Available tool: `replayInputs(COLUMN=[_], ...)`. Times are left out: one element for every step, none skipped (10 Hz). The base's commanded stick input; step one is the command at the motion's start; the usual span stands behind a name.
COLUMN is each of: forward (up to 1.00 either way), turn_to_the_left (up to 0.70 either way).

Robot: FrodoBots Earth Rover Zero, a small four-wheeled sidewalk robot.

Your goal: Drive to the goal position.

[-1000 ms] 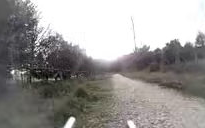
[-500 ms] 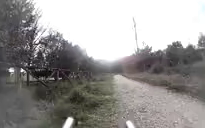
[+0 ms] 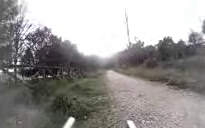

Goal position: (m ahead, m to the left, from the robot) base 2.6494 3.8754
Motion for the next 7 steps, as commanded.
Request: replayInputs(forward=[0.70,0.70,0.70,0.70,0.70,0.70,0.70], turn_to_the_left=[0.00,0.00,-0.35,-0.35,-0.35,0.00,0.00])
